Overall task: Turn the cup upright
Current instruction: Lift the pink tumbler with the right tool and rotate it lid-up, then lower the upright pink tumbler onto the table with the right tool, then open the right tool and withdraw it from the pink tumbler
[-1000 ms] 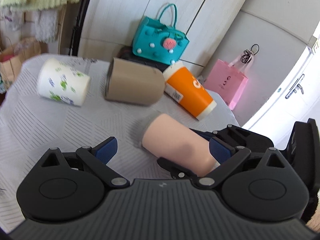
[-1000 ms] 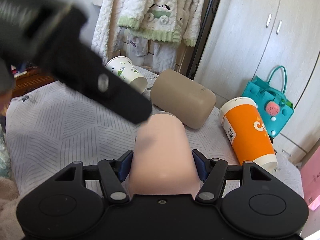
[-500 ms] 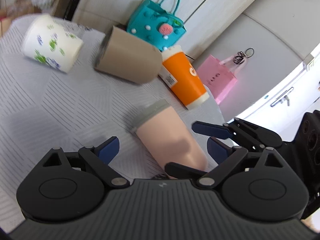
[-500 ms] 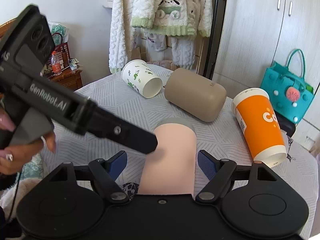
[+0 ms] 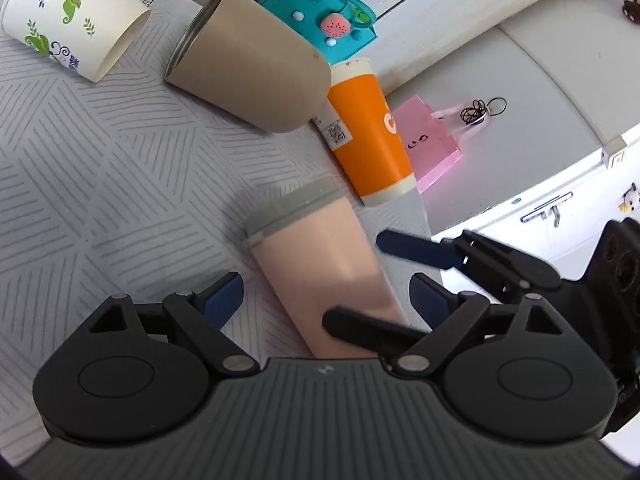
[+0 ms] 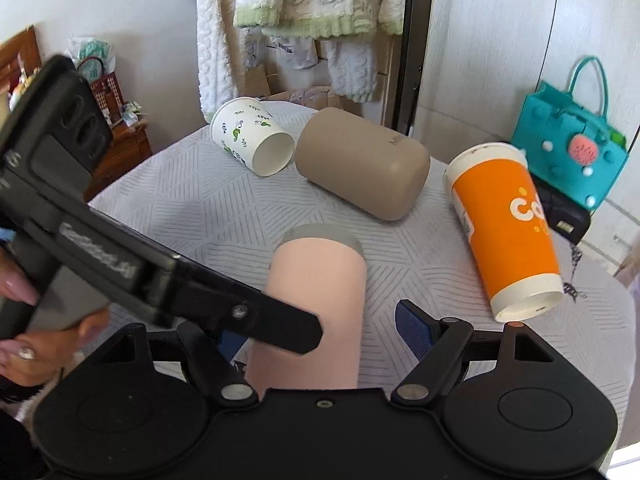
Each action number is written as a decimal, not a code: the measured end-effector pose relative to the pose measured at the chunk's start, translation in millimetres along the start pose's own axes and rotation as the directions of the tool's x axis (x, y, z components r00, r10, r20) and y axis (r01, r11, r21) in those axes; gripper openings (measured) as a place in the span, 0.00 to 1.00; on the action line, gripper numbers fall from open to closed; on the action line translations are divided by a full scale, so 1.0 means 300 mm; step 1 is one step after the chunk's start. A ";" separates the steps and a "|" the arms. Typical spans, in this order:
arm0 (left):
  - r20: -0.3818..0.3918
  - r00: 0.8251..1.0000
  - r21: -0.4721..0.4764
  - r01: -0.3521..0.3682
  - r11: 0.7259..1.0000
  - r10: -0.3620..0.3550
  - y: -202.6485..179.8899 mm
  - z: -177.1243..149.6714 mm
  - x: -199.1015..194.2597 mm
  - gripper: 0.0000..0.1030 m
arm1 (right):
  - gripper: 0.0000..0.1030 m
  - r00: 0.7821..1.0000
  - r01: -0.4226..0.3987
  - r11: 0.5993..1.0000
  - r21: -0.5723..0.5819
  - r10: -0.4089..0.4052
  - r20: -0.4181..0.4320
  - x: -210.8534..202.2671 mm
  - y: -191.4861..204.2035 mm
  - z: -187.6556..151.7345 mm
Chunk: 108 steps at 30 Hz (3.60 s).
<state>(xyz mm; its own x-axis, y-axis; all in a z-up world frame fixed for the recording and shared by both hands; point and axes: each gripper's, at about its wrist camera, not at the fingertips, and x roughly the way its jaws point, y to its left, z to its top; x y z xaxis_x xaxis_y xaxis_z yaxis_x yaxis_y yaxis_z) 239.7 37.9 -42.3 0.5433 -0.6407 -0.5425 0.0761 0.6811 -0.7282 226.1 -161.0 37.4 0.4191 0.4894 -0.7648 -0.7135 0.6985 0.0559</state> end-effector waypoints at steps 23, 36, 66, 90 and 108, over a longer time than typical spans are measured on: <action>0.145 0.986 0.253 -0.113 0.961 0.078 -0.106 0.039 -0.060 0.65 | 0.63 0.985 -0.033 0.998 -0.056 0.042 0.168 -0.009 -0.009 -0.007; 0.317 0.943 0.434 -0.240 0.868 0.103 -0.205 0.095 -0.125 0.61 | 0.63 0.947 0.031 0.998 -0.061 -0.010 0.321 0.040 -0.030 0.048; 0.299 0.948 0.434 -0.238 0.869 0.110 -0.178 0.029 -0.132 0.71 | 0.79 0.939 0.056 0.998 -0.004 -0.051 0.339 0.030 -0.002 -0.006; 0.370 0.896 0.441 -0.401 0.803 0.245 -0.251 -0.264 -0.397 0.83 | 0.82 0.896 0.190 0.972 0.140 -0.230 0.380 -0.280 0.173 -0.259; 0.447 0.854 0.355 -0.444 0.823 0.268 -0.219 -0.407 -0.467 0.92 | 0.94 0.794 0.321 0.878 0.357 -0.454 0.403 -0.362 0.266 -0.413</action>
<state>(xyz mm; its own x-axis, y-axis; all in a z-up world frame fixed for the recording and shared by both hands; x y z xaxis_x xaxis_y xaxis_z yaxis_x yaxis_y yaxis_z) 56.5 39.7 30.3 0.8576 -0.2065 -0.4710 0.1184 0.9705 -0.2100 54.1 -223.2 45.3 0.8834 0.2822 -0.3740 -0.2915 0.9560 0.0328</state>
